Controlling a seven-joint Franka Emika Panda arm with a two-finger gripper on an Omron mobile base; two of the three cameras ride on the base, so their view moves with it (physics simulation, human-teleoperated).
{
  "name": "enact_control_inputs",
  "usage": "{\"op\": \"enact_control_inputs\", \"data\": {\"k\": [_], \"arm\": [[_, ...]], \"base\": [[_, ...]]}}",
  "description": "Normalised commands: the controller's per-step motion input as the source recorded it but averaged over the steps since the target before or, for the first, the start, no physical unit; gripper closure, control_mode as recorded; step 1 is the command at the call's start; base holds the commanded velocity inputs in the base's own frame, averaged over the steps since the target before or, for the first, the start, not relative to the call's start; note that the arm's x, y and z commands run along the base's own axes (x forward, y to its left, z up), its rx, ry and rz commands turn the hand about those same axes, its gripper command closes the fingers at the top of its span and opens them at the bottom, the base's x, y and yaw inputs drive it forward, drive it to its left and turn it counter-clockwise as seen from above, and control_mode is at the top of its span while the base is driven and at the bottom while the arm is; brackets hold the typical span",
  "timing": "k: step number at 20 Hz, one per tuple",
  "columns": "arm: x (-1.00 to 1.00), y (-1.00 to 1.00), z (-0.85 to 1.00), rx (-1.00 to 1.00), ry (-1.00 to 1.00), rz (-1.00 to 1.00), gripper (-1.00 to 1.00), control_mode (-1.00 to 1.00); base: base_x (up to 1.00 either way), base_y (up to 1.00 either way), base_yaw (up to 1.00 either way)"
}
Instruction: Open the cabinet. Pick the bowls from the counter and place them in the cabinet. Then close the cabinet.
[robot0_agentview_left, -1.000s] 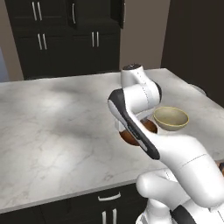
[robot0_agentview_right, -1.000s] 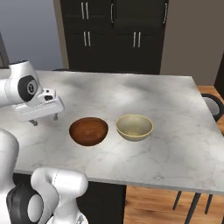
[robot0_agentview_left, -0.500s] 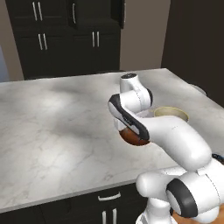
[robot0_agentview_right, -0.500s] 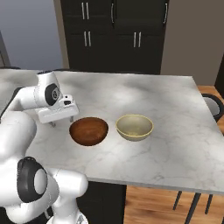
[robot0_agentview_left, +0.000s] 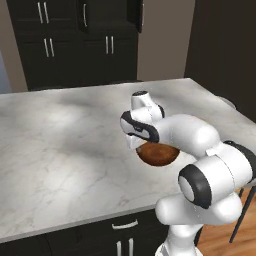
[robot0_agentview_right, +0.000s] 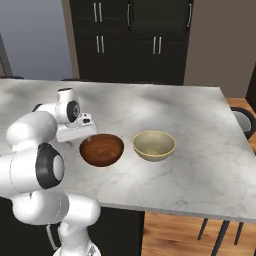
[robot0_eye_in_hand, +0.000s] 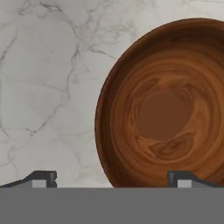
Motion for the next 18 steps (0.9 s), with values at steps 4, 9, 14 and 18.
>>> {"op": "enact_control_inputs", "data": {"k": [4,9,14,18], "arm": [[0.22,0.0,-0.48,0.0,-0.02,0.0,-1.0,-1.0],[0.02,0.01,-0.4,0.02,-0.07,0.0,-1.0,-1.0],[0.0,0.01,-0.41,0.01,-0.09,0.0,-1.0,-1.0],[0.0,0.0,-0.38,0.0,-0.13,0.0,-1.0,-1.0]], "base": [[0.0,0.0,0.0],[0.0,0.0,0.0],[0.0,0.0,0.0],[0.0,0.0,0.0]]}}
